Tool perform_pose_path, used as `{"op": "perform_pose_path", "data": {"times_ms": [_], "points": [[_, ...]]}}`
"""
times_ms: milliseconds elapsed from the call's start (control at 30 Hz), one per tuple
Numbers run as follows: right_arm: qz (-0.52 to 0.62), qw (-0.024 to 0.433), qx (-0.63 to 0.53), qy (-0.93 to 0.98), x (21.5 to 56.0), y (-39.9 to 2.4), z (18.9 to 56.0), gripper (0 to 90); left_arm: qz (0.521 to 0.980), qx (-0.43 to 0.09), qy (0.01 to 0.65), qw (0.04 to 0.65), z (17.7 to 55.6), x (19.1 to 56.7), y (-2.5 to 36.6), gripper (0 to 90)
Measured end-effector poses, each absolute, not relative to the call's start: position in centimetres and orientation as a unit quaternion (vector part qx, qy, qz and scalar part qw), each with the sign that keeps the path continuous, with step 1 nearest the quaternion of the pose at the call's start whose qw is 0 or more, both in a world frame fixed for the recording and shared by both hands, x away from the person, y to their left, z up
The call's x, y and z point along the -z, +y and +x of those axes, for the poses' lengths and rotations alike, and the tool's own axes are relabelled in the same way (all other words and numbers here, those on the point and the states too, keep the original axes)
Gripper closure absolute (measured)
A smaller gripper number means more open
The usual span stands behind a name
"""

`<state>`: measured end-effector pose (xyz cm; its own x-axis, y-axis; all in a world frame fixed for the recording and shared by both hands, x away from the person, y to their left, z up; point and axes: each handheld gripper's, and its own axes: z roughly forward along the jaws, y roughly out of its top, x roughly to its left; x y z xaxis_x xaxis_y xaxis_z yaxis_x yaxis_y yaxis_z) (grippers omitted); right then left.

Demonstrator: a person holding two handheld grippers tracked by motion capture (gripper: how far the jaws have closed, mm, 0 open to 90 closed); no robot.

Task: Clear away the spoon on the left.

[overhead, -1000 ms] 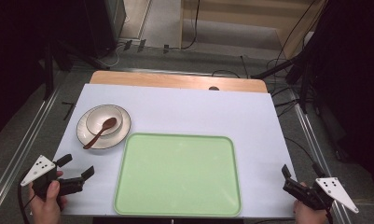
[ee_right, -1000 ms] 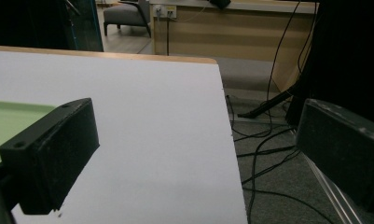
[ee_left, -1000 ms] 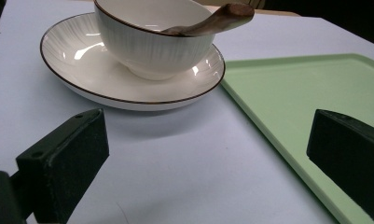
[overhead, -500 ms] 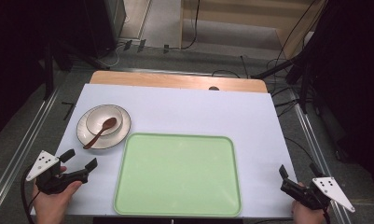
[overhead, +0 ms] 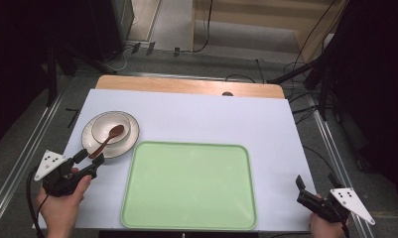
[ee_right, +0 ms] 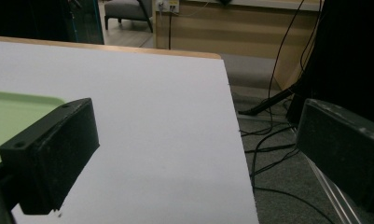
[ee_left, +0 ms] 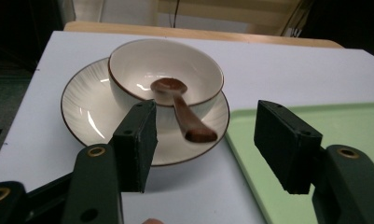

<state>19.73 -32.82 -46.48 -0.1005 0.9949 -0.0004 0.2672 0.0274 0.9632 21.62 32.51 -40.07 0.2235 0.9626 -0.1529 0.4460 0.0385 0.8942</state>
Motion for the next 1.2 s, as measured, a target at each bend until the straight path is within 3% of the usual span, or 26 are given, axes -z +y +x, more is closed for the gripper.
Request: {"op": "perform_pose_path", "data": {"times_ms": [200,267,367,933,1200], "points": [[0.534,0.406,-0.447,0.592,46.6,-32.7,19.8,0.0,0.602,-0.244,0.585,0.485,23.3,38.0,32.8,41.6],[0.533,0.407,-0.447,0.592,46.6,-32.6,19.8,0.0,0.598,-0.234,0.601,0.477,24.1,37.5,32.8,51.0],[0.532,0.405,-0.447,0.594,46.6,-32.5,19.9,0.0,0.594,-0.228,0.609,0.473,24.6,37.5,32.8,54.8],[0.533,0.404,-0.441,0.599,46.9,-32.5,20.0,0.0,0.608,-0.161,0.629,0.457,25.6,39.9,33.8,56.5],[0.534,0.403,-0.441,0.597,46.9,-32.6,20.1,0.0,0.612,-0.145,0.635,0.449,25.7,40.4,33.7,63.7]]}}
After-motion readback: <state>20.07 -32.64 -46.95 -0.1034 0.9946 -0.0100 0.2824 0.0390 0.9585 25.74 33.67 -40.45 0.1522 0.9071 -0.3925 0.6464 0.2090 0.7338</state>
